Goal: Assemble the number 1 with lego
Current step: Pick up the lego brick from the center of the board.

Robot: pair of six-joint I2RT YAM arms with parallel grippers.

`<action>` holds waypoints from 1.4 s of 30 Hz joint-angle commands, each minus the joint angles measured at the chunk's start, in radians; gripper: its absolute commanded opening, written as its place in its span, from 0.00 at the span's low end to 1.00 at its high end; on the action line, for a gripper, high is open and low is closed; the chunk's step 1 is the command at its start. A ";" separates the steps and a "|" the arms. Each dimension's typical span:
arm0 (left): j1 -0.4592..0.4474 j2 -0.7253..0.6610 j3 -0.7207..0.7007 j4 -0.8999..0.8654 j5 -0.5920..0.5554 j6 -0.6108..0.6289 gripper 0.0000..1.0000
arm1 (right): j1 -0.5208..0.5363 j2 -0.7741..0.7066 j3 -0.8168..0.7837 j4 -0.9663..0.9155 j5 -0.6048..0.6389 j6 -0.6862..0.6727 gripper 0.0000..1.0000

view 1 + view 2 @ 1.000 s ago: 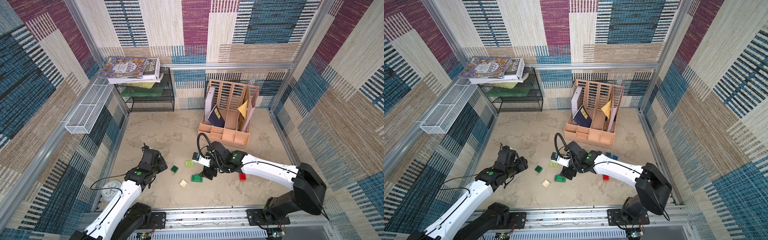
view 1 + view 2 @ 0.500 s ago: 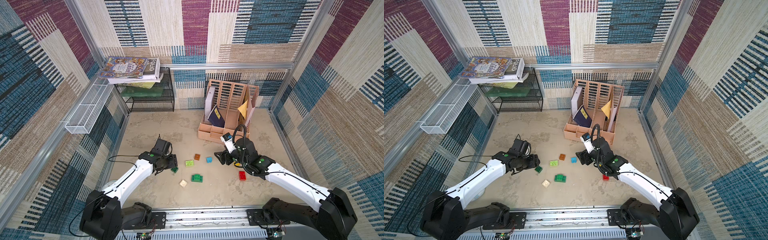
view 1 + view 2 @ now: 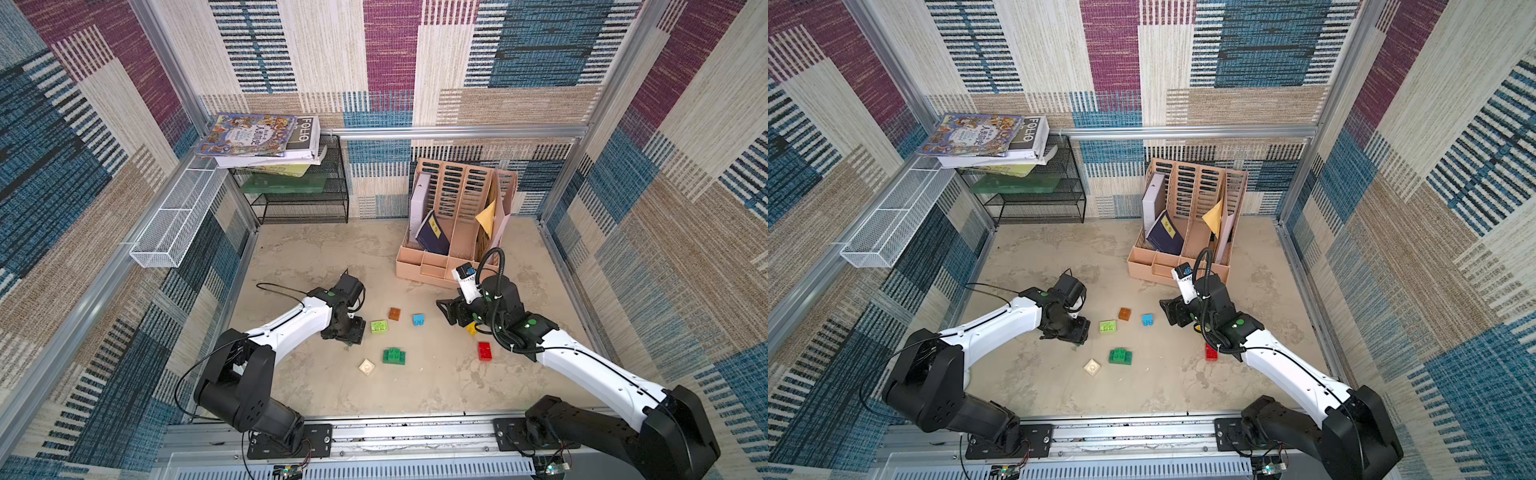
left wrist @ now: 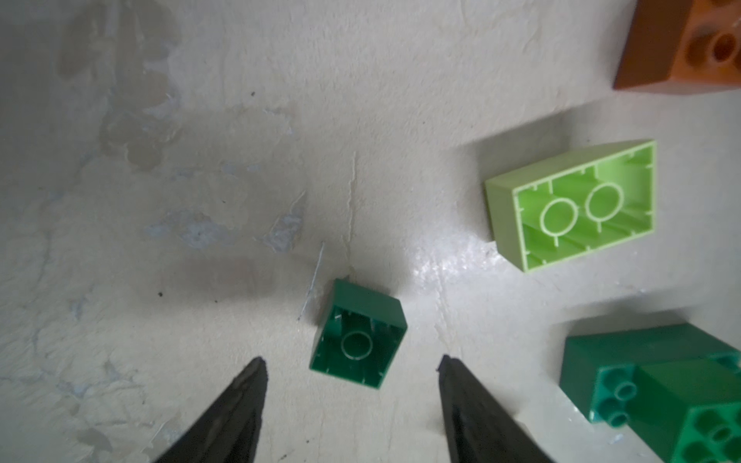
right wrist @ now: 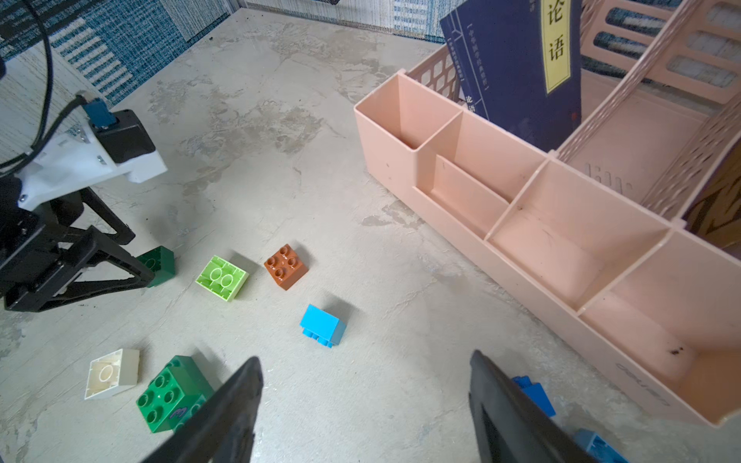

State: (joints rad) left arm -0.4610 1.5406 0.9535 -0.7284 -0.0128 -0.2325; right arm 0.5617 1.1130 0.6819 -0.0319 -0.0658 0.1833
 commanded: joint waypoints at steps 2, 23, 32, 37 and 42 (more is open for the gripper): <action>-0.003 0.031 0.022 -0.021 -0.027 0.044 0.65 | -0.006 0.008 0.005 0.033 -0.017 -0.010 0.82; -0.003 0.151 0.072 -0.042 0.017 0.072 0.45 | -0.008 -0.005 0.001 0.039 -0.017 -0.005 0.81; -0.003 0.072 0.066 -0.055 0.002 0.038 0.37 | -0.009 -0.005 0.007 0.055 -0.027 -0.008 0.80; 0.005 -0.073 0.083 -0.009 0.107 -0.033 0.36 | -0.004 0.015 0.031 0.084 -0.121 -0.056 0.80; 0.036 -0.223 0.081 0.133 0.355 -0.128 0.36 | 0.049 0.038 0.084 0.107 -0.208 -0.205 0.82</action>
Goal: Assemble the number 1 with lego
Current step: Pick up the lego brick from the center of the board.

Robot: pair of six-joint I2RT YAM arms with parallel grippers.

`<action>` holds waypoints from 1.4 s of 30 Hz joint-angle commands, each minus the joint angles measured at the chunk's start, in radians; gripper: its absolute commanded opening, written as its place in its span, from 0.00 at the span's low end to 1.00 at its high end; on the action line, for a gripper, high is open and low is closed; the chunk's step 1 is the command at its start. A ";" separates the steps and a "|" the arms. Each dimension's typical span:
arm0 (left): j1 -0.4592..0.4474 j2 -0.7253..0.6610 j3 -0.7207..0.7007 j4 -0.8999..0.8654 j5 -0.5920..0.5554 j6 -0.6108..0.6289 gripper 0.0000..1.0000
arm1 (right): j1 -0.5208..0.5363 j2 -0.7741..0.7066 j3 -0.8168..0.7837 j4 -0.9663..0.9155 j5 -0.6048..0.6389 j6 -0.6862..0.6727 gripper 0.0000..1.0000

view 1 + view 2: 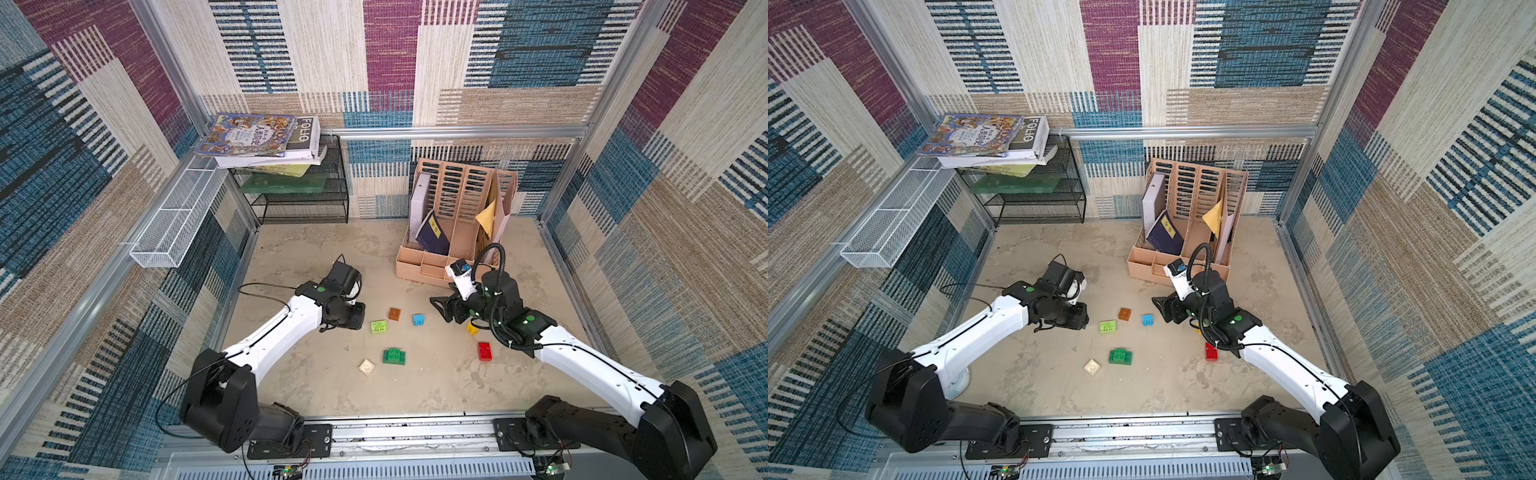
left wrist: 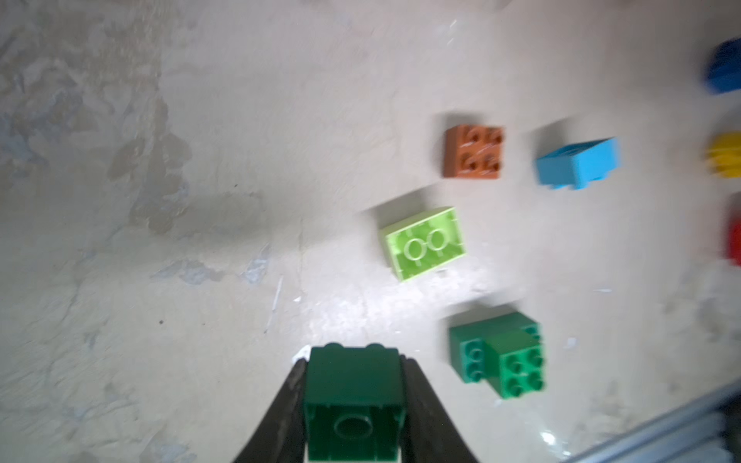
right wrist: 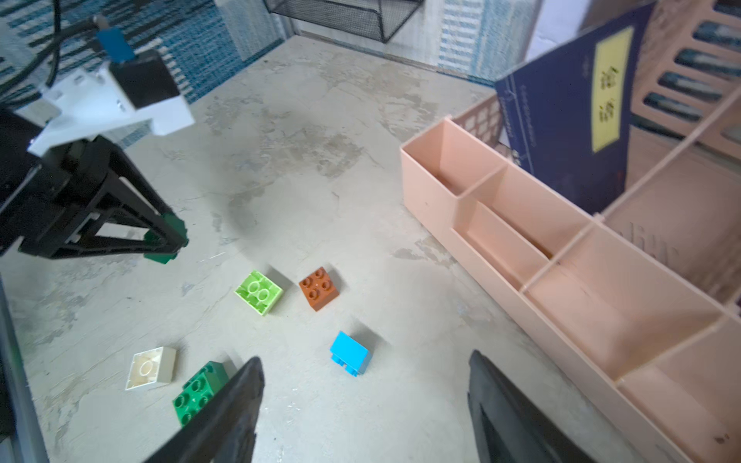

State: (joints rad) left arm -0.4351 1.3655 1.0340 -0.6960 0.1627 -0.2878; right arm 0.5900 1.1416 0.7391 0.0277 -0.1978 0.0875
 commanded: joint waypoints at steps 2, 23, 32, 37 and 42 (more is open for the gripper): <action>0.018 -0.083 -0.006 0.161 0.259 -0.109 0.36 | 0.039 0.024 0.057 0.035 -0.094 -0.163 0.82; 0.061 -0.197 -0.083 0.527 0.769 -0.313 0.34 | 0.123 0.032 0.175 -0.041 -0.254 -0.594 0.80; 0.061 -0.156 -0.092 0.628 0.933 -0.365 0.33 | 0.163 0.041 0.224 -0.082 -0.267 -0.664 0.76; 0.062 -0.139 -0.070 0.630 0.969 -0.366 0.33 | 0.181 0.065 0.235 -0.036 -0.288 -0.639 0.73; 0.062 -0.128 -0.068 0.629 0.975 -0.367 0.33 | 0.195 0.076 0.245 0.004 -0.314 -0.606 0.67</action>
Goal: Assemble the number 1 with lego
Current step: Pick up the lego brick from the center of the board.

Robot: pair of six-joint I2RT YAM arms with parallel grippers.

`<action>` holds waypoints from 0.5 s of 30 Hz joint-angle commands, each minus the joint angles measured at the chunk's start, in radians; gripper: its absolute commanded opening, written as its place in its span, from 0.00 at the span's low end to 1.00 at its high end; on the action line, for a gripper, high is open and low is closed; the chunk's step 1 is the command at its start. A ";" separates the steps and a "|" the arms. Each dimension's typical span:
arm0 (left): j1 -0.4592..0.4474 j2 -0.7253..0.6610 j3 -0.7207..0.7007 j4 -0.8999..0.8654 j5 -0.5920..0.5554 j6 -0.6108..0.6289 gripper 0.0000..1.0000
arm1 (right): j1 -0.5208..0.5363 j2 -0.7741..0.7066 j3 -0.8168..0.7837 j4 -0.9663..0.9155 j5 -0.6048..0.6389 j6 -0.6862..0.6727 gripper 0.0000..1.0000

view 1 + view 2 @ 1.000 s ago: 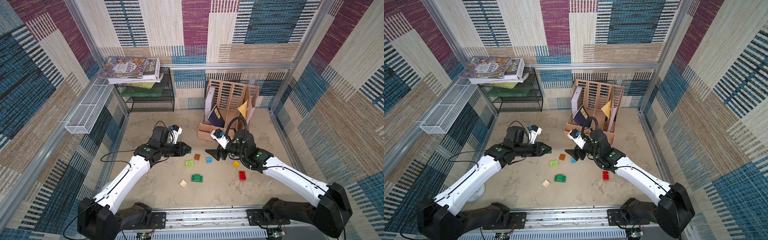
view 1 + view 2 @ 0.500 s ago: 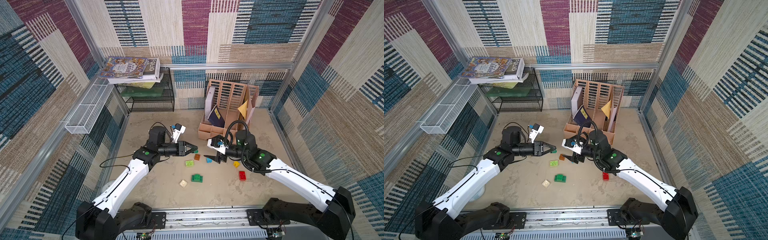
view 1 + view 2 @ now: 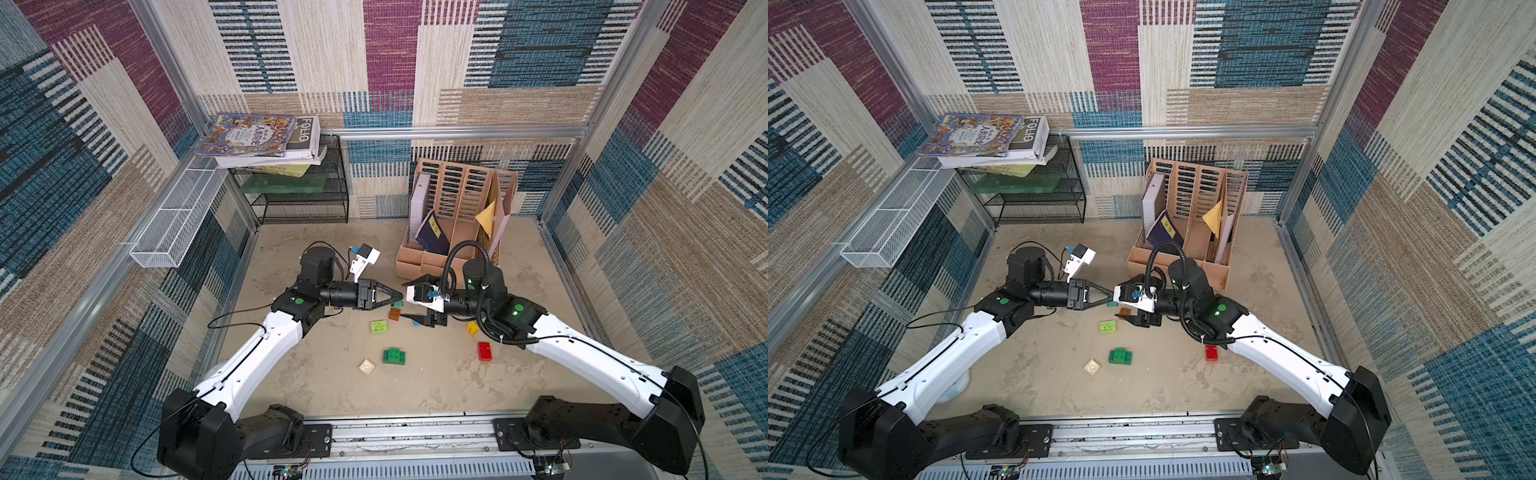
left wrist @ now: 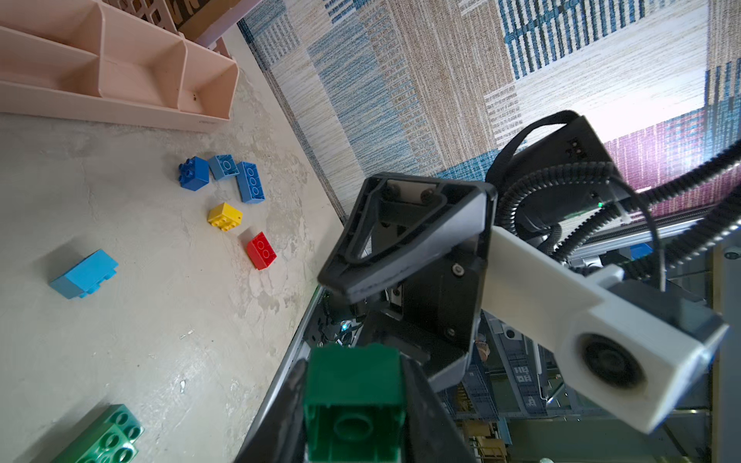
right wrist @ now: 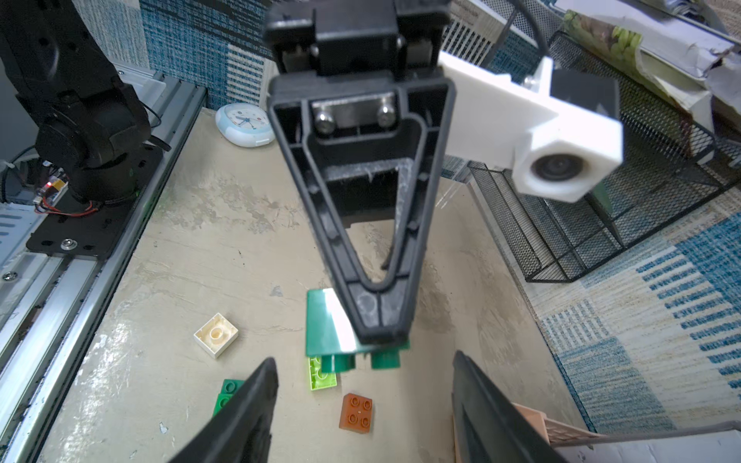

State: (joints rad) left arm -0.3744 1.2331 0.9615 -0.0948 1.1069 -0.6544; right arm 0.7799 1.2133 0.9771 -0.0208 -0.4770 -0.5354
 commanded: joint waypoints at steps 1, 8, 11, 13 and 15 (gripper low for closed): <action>0.000 0.004 0.005 0.028 0.032 0.001 0.33 | 0.009 0.005 0.008 0.057 -0.039 0.021 0.66; 0.000 0.002 0.001 0.033 0.029 -0.004 0.33 | 0.025 0.011 0.002 0.071 -0.045 0.029 0.53; 0.000 0.000 -0.003 0.034 0.029 -0.005 0.33 | 0.028 0.014 -0.001 0.091 -0.042 0.041 0.50; 0.001 -0.002 -0.006 0.040 0.029 -0.007 0.33 | 0.030 0.021 -0.001 0.096 -0.035 0.041 0.48; 0.001 -0.005 -0.007 0.041 0.030 -0.008 0.33 | 0.033 0.025 -0.004 0.106 -0.029 0.043 0.46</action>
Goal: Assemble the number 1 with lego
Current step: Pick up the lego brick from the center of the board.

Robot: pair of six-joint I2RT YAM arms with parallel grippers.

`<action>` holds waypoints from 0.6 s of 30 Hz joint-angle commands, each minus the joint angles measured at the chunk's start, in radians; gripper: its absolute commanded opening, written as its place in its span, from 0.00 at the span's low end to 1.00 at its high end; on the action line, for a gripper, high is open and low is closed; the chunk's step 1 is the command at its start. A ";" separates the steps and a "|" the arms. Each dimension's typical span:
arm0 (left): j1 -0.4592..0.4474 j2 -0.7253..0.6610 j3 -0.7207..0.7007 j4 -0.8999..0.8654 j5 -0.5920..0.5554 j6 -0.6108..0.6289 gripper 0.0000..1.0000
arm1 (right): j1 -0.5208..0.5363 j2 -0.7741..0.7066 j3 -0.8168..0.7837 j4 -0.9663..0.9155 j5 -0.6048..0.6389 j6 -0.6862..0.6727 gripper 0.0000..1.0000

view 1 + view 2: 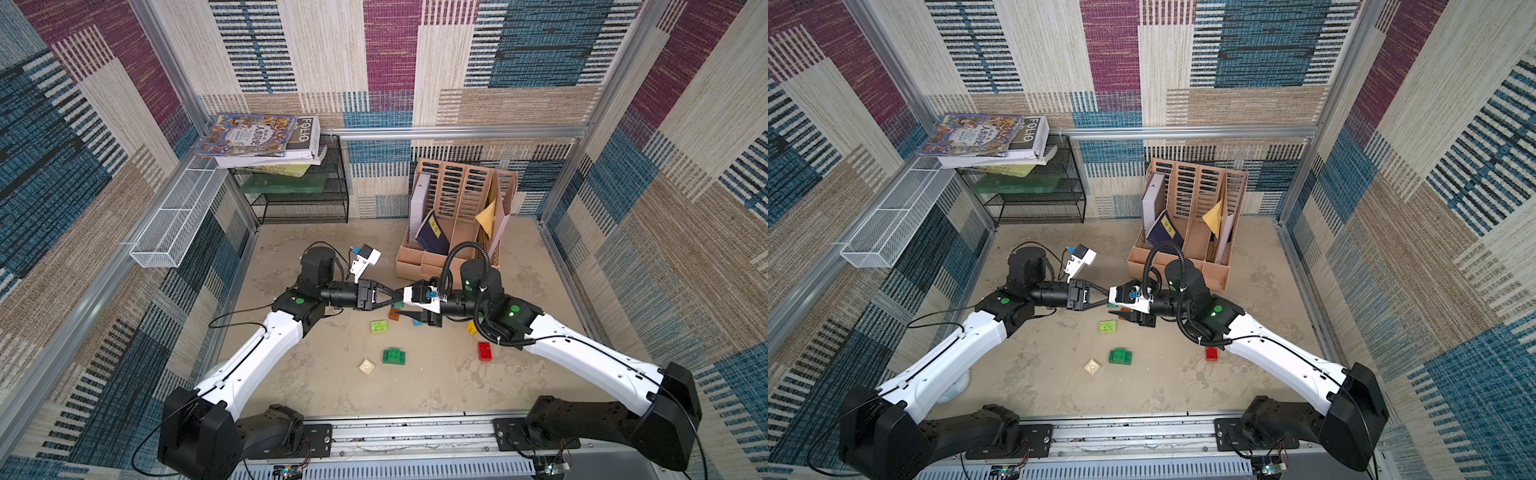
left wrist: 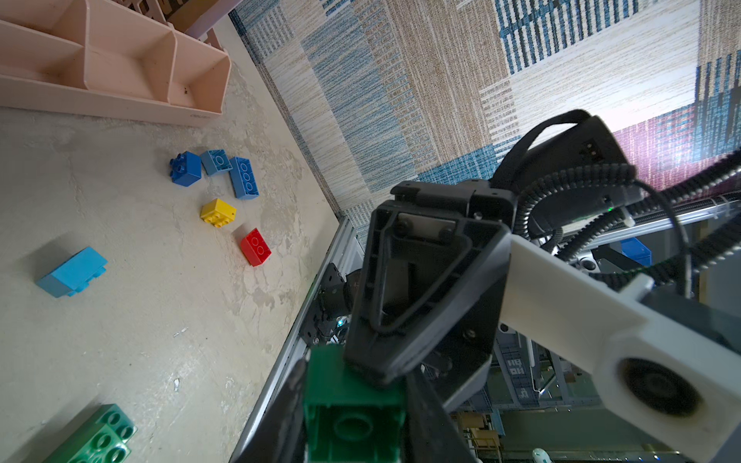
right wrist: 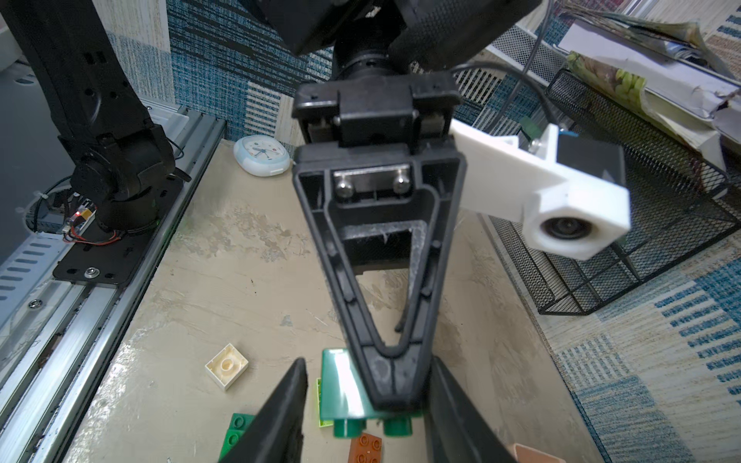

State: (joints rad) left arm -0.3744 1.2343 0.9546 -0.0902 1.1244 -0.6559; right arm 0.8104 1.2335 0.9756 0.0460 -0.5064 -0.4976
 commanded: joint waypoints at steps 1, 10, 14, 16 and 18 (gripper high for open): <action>0.000 -0.008 -0.002 0.037 0.011 -0.006 0.33 | 0.003 0.006 -0.004 0.046 0.003 0.009 0.44; 0.001 -0.031 -0.018 0.050 -0.003 -0.006 0.35 | 0.004 0.011 -0.016 0.043 0.011 0.014 0.31; 0.002 -0.064 -0.005 -0.064 -0.105 0.087 0.63 | -0.014 -0.003 -0.031 0.026 0.037 0.043 0.26; 0.004 -0.108 -0.016 -0.119 -0.226 0.136 0.71 | -0.046 -0.027 -0.067 -0.010 0.055 0.079 0.23; 0.005 -0.157 -0.046 -0.152 -0.370 0.172 0.74 | -0.081 -0.059 -0.118 -0.056 0.089 0.131 0.20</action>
State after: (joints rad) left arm -0.3721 1.1191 0.9272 -0.1699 0.9611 -0.5789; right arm 0.7555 1.2011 0.8963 0.0555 -0.4625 -0.4381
